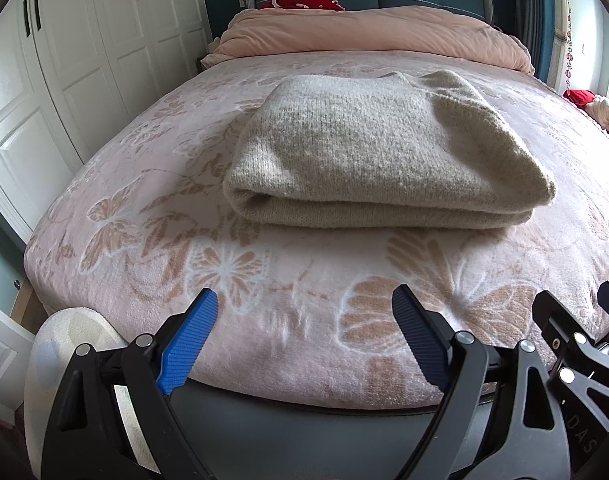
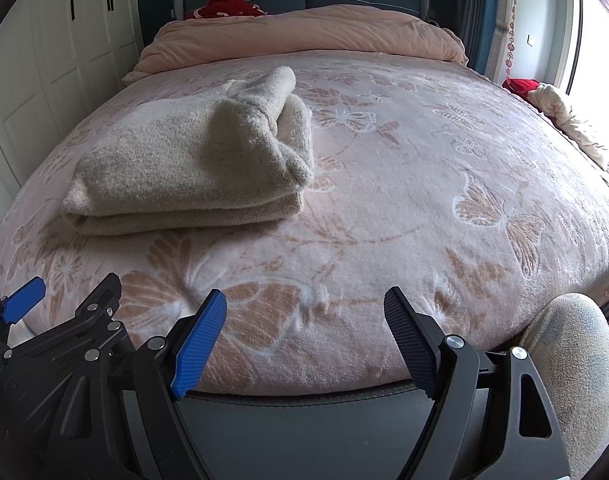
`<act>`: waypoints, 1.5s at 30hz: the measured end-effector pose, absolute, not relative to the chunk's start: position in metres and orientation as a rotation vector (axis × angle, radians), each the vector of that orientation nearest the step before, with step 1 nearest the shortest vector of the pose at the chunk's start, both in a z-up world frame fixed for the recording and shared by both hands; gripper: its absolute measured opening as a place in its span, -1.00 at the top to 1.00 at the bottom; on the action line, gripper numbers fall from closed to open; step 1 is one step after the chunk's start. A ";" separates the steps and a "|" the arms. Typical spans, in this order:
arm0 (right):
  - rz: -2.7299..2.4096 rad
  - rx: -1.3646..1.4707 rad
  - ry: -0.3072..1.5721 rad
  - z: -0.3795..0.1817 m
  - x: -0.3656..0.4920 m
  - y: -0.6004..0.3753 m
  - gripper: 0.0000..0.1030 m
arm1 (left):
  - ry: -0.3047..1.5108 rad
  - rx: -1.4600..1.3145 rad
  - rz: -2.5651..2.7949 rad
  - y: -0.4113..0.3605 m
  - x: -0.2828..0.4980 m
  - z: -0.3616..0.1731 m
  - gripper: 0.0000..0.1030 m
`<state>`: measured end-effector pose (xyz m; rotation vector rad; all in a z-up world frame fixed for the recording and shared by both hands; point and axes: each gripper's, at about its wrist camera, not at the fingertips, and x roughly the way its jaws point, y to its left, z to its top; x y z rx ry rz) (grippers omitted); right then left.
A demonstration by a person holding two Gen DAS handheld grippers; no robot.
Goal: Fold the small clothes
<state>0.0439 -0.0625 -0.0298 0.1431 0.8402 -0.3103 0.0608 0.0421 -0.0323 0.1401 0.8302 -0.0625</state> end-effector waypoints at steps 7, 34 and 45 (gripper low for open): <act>-0.316 0.147 0.826 -0.027 0.044 -0.063 -0.53 | 0.825 0.144 -0.061 0.041 0.061 -0.031 -0.67; -0.346 0.149 0.785 -0.010 0.055 -0.062 -0.53 | 0.793 0.152 -0.057 0.043 0.078 -0.013 -0.68; -0.348 0.147 0.774 -0.004 0.059 -0.060 -0.53 | 0.785 0.156 -0.050 0.042 0.080 -0.009 -0.68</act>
